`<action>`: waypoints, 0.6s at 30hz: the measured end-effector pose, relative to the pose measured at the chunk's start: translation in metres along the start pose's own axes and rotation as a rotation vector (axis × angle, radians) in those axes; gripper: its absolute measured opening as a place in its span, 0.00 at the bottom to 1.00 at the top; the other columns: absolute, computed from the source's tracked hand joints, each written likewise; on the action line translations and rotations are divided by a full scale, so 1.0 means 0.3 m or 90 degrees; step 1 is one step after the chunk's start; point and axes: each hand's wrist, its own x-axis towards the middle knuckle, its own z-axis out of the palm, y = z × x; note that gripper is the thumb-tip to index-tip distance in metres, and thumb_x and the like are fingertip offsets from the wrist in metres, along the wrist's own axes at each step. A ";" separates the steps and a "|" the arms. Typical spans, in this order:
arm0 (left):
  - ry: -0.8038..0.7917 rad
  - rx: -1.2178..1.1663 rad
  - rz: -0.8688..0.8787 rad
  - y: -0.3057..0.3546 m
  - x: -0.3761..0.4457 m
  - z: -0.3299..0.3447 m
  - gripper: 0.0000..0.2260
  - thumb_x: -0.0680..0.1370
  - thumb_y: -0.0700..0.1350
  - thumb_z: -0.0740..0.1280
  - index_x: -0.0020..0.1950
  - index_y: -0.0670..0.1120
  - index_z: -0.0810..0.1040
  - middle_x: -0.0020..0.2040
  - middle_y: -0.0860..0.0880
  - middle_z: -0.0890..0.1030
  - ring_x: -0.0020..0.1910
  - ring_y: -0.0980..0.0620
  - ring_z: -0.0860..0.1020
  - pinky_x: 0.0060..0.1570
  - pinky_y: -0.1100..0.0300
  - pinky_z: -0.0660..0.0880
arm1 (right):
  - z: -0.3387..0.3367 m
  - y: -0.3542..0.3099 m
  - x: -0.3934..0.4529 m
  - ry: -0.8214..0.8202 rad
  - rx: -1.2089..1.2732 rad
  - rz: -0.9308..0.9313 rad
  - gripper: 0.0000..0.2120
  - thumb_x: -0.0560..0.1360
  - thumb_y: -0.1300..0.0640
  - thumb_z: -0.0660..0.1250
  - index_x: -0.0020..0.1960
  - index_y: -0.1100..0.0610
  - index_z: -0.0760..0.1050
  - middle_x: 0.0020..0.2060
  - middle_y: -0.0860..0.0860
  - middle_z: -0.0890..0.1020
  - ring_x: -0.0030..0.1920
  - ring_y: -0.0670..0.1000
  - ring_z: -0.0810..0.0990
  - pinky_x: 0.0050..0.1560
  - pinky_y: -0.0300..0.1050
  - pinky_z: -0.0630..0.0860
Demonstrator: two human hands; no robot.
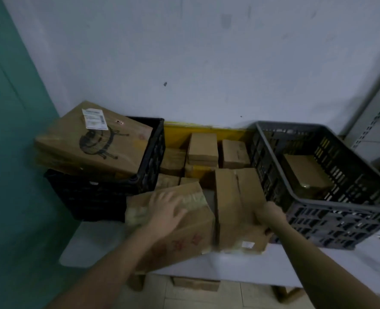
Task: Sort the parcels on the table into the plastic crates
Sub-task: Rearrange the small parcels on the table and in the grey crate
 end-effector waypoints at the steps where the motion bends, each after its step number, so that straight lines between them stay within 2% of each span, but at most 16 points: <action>1: -0.090 0.020 0.032 0.019 -0.015 0.032 0.29 0.79 0.67 0.54 0.79 0.61 0.55 0.81 0.54 0.51 0.80 0.47 0.49 0.76 0.42 0.45 | 0.037 0.020 -0.013 -0.005 -0.058 0.017 0.20 0.82 0.57 0.57 0.71 0.64 0.64 0.61 0.63 0.76 0.58 0.63 0.79 0.56 0.56 0.79; 3: -0.203 0.090 0.092 0.033 -0.045 0.096 0.39 0.74 0.75 0.53 0.79 0.63 0.41 0.80 0.54 0.36 0.79 0.45 0.35 0.74 0.36 0.34 | 0.079 0.034 -0.044 0.053 -0.154 0.003 0.21 0.82 0.57 0.55 0.73 0.59 0.58 0.69 0.60 0.68 0.67 0.62 0.70 0.62 0.57 0.71; 5: -0.208 0.132 0.141 0.019 -0.057 0.133 0.43 0.73 0.74 0.58 0.78 0.63 0.36 0.79 0.52 0.32 0.77 0.44 0.31 0.72 0.34 0.33 | 0.091 0.017 -0.079 0.125 -0.209 -0.073 0.21 0.81 0.57 0.57 0.72 0.55 0.58 0.70 0.57 0.65 0.69 0.61 0.66 0.62 0.58 0.71; 7: -0.193 0.142 0.186 0.008 -0.056 0.145 0.42 0.75 0.69 0.61 0.78 0.64 0.35 0.80 0.52 0.33 0.77 0.44 0.31 0.72 0.34 0.34 | 0.103 -0.002 -0.106 0.143 -0.214 -0.169 0.21 0.81 0.53 0.58 0.73 0.53 0.59 0.70 0.56 0.66 0.69 0.60 0.66 0.64 0.59 0.71; 10: -0.198 0.136 0.276 0.014 -0.074 0.153 0.38 0.79 0.62 0.63 0.78 0.66 0.37 0.80 0.54 0.34 0.77 0.46 0.31 0.74 0.35 0.35 | 0.128 -0.001 -0.127 0.027 -0.206 -0.247 0.22 0.81 0.42 0.55 0.72 0.47 0.63 0.71 0.52 0.67 0.68 0.60 0.69 0.63 0.57 0.72; 13: -0.208 0.125 0.313 0.023 -0.094 0.159 0.37 0.79 0.61 0.63 0.79 0.65 0.40 0.80 0.56 0.36 0.78 0.48 0.32 0.74 0.36 0.36 | 0.142 0.024 -0.125 -0.043 -0.249 -0.232 0.23 0.79 0.36 0.54 0.72 0.40 0.63 0.72 0.49 0.70 0.69 0.58 0.70 0.66 0.62 0.69; 16: -0.207 0.110 0.317 0.024 -0.094 0.154 0.38 0.78 0.62 0.64 0.79 0.66 0.41 0.80 0.57 0.37 0.78 0.51 0.33 0.75 0.38 0.35 | 0.128 0.001 -0.121 -0.022 -0.303 -0.213 0.26 0.80 0.35 0.54 0.76 0.40 0.59 0.75 0.49 0.67 0.74 0.57 0.64 0.71 0.64 0.59; 18: -0.205 0.099 0.319 0.020 -0.073 0.149 0.38 0.78 0.62 0.64 0.78 0.66 0.42 0.81 0.57 0.38 0.78 0.52 0.34 0.75 0.39 0.35 | 0.123 -0.026 -0.117 -0.019 -0.306 -0.213 0.27 0.80 0.35 0.53 0.77 0.41 0.58 0.76 0.49 0.65 0.75 0.58 0.61 0.72 0.64 0.58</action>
